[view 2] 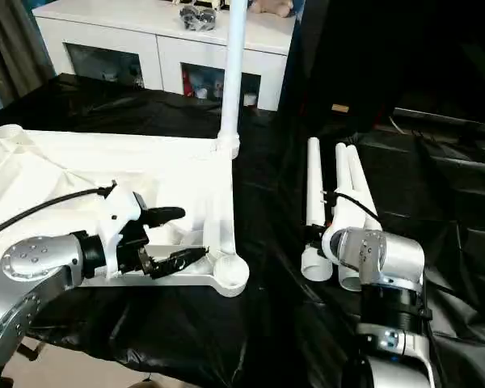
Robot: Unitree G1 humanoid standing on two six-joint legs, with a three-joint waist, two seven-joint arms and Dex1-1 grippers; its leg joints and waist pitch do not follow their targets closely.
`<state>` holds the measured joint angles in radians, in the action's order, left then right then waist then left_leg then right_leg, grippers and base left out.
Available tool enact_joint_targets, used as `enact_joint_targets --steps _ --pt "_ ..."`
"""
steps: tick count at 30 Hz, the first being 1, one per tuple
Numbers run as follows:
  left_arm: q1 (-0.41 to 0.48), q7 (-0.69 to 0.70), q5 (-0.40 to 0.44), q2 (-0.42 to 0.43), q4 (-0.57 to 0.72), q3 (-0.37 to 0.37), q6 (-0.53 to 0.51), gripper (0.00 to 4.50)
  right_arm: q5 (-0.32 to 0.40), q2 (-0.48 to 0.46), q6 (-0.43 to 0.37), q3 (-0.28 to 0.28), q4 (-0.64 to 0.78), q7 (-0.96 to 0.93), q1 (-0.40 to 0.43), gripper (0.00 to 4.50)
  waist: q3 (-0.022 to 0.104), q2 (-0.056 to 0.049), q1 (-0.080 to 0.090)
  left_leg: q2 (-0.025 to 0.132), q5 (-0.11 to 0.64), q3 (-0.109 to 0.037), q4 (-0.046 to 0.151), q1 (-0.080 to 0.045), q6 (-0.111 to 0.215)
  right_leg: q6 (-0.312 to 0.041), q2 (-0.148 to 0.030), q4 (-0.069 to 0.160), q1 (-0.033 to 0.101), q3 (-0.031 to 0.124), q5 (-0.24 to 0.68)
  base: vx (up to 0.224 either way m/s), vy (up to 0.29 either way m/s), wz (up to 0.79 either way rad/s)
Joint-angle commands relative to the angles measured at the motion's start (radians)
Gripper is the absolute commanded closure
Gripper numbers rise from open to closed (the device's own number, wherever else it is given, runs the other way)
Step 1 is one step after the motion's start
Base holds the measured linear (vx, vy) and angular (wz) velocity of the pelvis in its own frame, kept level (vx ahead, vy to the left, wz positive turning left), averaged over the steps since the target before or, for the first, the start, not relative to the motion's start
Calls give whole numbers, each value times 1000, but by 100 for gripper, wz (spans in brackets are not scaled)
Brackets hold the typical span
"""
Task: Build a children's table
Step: Pick table leg
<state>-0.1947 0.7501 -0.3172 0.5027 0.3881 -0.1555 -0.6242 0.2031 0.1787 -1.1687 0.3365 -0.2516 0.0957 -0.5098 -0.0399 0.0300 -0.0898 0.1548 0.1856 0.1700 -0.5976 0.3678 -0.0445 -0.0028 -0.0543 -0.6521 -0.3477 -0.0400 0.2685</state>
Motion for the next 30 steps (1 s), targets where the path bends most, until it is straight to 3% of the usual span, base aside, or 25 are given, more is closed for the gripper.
enact_joint_targets --steps 1,4,5,7,8,10,11,12,13,16,17,19,20,21,27,30 --pt "-19 -8 18 1 4 -7 22 0 -8 5 6 1 -45 -15 16 259 37 -10 -2 70 203 -28 87 -22 -92 -140 -91 94 10 54 118 0 0 0" --pt "-28 -30 39 -9 -12 -9 44 0 3 -1 75 5 -38 1 26 261 37 -11 -2 72 221 -28 88 -22 -96 -137 -93 95 9 55 134 0 0 0" --pt "-46 -67 52 -35 -36 3 59 0 12 -9 165 4 -14 26 37 262 37 -13 -1 72 228 -28 88 -22 -96 -137 -94 97 8 55 135 0 0 0" --pt "-55 -82 55 -46 -47 9 62 0 20 -14 198 8 -3 36 40 262 40 -13 -2 73 217 -29 88 -22 -92 -141 -94 97 10 54 114 0 0 0" --pt "-84 -120 62 -76 -78 22 72 0 43 -29 265 23 28 62 45 262 40 -19 -1 73 211 -30 89 -17 -90 -147 -94 94 13 54 91 0 0 0" --pt "-110 -154 65 -106 -104 31 72 0 68 -44 299 46 54 80 48 262 43 -12 -1 71 179 -27 85 -15 -72 -156 -93 91 17 54 35 0 0 0" --pt "-157 -212 67 -161 -152 46 77 0 116 -65 337 80 96 114 52 262 45 -18 -2 71 127 -25 79 -11 -48 -172 -95 85 21 55 -36 0 0 0" --pt "-157 -212 67 -161 -152 46 77 0 116 -65 337 80 96 114 52 262 45 -18 -2 71 127 -25 79 -11 -48 -172 -95 85 21 55 -36 0 0 0" --pt "-199 -255 66 -210 -198 57 92 0 163 -86 360 112 133 145 54 262 50 -14 -4 71 91 -25 74 -11 -33 -178 -93 80 24 53 -95 0 0 0" --pt "-274 -294 19 -301 -262 85 84 0 253 -112 388 137 215 226 65 262 58 -15 -13 69 10 -25 63 -5 20 -195 -93 68 30 50 -228 0 0 0" --pt "-293 -301 2 -322 -275 94 75 0 291 -122 386 147 241 252 67 262 63 -11 -16 66 -45 -23 56 3 58 -206 -90 60 31 48 -325 0 0 0" --pt "-312 -311 -15 -343 -288 105 59 0 331 -132 380 157 269 279 70 262 61 -11 -17 66 -47 -23 55 5 71 -214 -90 59 30 45 -338 0 0 0" --pt "-359 -324 -66 -393 -319 131 39 0 424 -145 358 166 339 342 85 262 59 -11 -17 66 -22 -21 54 3 81 -227 -91 62 28 46 -317 0 0 0" --pt "-381 -334 -95 -419 -331 148 18 0 457 -145 353 158 369 374 98 262 61 -12 -25 70 -16 -21 51 1 89 -236 -94 62 29 45 -308 0 0 0" --pt "-474 -349 -249 -526 -365 224 -54 0 604 -125 294 89 516 545 192 263 53 -8 -34 74 9 -24 54 4 95 -241 -98 72 28 43 -199 0 0 0" --pt "-487 -348 -276 -542 -366 236 -65 0 625 -118 279 67 548 571 214 263 52 -9 -36 76 26 -26 57 3 84 -231 -99 76 26 43 -157 0 0 0"
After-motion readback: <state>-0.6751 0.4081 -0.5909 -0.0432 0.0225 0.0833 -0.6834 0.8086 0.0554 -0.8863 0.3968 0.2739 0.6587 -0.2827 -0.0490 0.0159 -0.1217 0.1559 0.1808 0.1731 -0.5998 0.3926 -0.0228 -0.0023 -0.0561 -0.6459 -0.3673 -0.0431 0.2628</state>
